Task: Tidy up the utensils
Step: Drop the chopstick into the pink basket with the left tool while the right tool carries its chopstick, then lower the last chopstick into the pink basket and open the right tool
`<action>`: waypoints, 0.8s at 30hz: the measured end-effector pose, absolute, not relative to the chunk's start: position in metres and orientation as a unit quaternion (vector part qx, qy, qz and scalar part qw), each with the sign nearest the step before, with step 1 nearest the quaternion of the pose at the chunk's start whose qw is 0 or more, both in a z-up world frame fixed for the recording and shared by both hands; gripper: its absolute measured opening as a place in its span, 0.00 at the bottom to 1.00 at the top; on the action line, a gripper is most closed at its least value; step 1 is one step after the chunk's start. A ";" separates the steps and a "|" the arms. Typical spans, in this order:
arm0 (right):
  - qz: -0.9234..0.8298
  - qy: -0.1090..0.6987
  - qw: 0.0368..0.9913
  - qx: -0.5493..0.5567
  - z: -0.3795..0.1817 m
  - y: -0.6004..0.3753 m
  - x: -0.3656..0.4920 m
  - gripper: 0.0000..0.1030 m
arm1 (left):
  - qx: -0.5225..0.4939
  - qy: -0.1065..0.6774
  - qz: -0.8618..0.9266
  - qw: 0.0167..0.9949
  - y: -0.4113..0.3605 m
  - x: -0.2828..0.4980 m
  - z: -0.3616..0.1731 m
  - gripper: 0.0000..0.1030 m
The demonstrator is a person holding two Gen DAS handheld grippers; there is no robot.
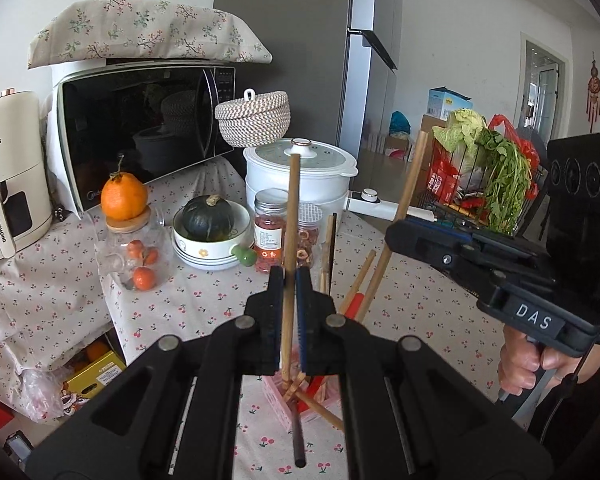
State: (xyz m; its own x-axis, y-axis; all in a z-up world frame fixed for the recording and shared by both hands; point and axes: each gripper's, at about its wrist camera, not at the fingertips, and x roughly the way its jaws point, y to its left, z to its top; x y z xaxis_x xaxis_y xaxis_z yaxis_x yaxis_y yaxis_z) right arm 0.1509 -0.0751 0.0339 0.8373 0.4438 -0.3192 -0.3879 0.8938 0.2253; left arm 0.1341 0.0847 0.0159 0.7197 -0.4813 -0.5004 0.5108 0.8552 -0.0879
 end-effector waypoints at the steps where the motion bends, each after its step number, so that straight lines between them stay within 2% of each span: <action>1: 0.220 0.190 0.954 0.079 0.030 -0.075 0.153 0.09 | 0.032 0.260 -0.264 0.928 0.083 0.134 0.015 0.07; 4: 0.217 0.203 0.950 0.092 0.025 -0.081 0.157 0.11 | 0.027 0.252 -0.252 0.934 0.087 0.132 0.019 0.15; 6: 0.215 0.203 0.950 0.101 0.029 -0.088 0.156 0.15 | 0.015 0.248 -0.242 0.938 0.093 0.132 0.024 0.25; 11: 0.207 0.189 0.953 0.117 0.047 -0.107 0.147 0.18 | -0.003 0.256 -0.211 0.943 0.104 0.127 0.037 0.25; 13: 0.202 0.190 0.954 0.117 0.055 -0.114 0.142 0.20 | -0.007 0.258 -0.191 0.947 0.109 0.119 0.043 0.30; 15: 0.195 0.195 0.954 0.114 0.061 -0.122 0.135 0.29 | -0.016 0.260 -0.164 0.952 0.113 0.109 0.051 0.47; 17: 0.193 0.199 0.953 0.118 0.066 -0.131 0.125 0.38 | -0.024 0.263 -0.138 0.955 0.117 0.097 0.057 0.55; 19: 0.189 0.208 0.952 0.121 0.070 -0.143 0.116 0.42 | -0.029 0.268 -0.119 0.956 0.119 0.082 0.061 0.59; 22: 0.164 0.230 0.952 0.114 0.073 -0.159 0.102 0.47 | -0.032 0.277 -0.085 0.957 0.119 0.055 0.063 0.72; 24: 0.146 0.248 0.951 0.111 0.071 -0.170 0.092 0.56 | -0.033 0.286 -0.056 0.956 0.116 0.038 0.060 0.83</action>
